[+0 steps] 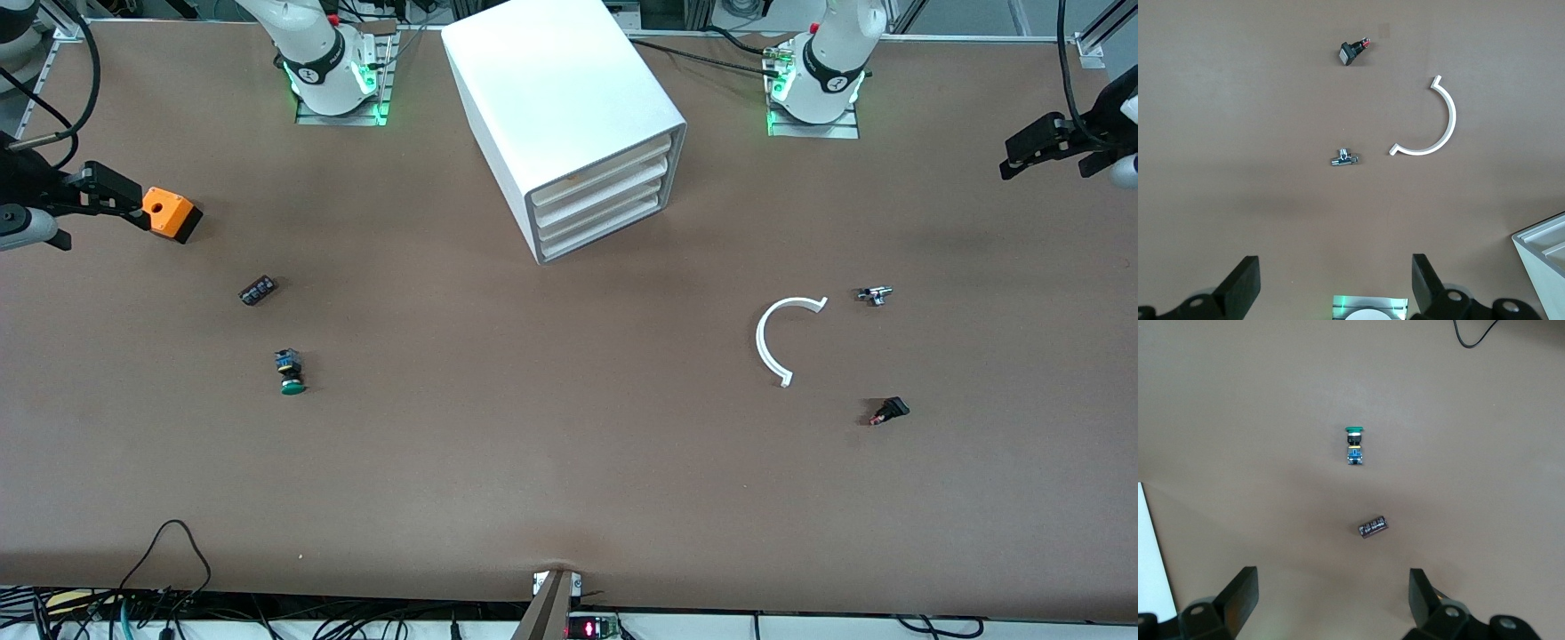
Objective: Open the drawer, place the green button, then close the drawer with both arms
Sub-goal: 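Move the left gripper toward the white cabinet's lowest drawer handle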
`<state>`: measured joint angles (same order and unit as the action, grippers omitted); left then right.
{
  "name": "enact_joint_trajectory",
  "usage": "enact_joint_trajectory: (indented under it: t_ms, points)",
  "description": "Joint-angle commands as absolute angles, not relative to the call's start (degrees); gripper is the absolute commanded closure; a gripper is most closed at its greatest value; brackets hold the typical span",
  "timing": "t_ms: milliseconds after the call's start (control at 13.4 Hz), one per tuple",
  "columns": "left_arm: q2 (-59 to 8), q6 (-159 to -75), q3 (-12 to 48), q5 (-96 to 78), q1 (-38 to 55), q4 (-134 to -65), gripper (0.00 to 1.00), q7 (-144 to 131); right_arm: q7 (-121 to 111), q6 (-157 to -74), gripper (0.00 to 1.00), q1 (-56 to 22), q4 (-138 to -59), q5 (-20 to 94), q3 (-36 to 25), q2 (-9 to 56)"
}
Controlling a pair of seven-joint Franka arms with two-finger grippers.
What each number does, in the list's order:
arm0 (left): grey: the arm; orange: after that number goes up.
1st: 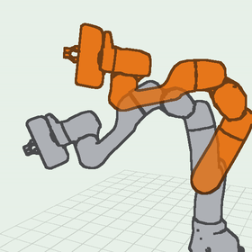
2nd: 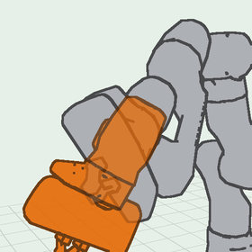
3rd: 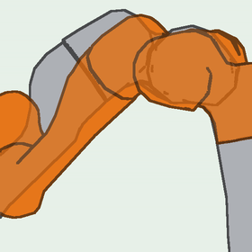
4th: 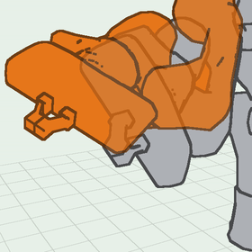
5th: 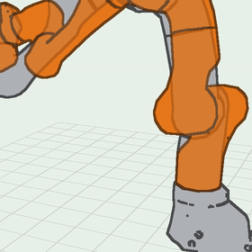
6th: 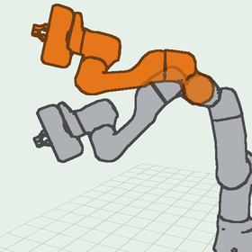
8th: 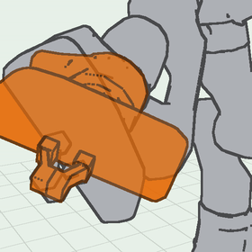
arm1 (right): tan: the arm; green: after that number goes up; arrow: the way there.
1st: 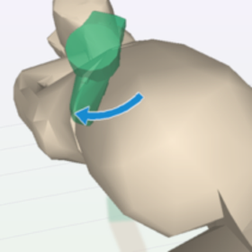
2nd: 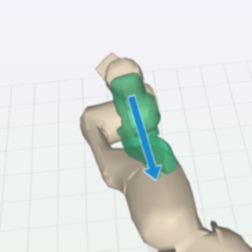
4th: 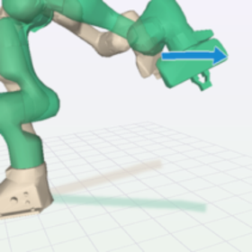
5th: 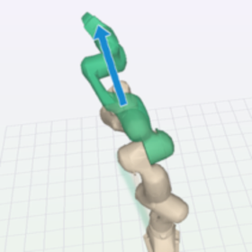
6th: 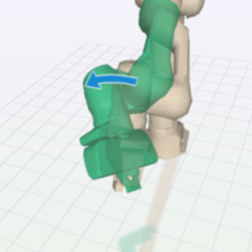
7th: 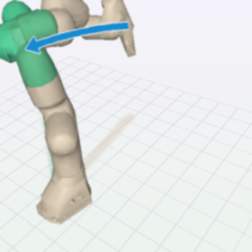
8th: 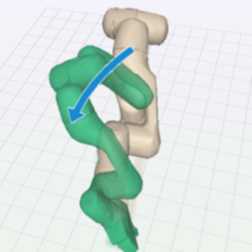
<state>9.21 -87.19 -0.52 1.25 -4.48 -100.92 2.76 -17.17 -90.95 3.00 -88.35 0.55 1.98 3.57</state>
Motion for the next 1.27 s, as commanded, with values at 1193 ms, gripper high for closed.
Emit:
enact_joint_trajectory:
  t_ms: [1193]
  points:
    - [-14.83,-80.59,7.99,-25.03,-3.87,-101.34,0.0,8.69,-16.96,-90.79,0.0,2.81,-87.71,0.7,2.37,3.6]
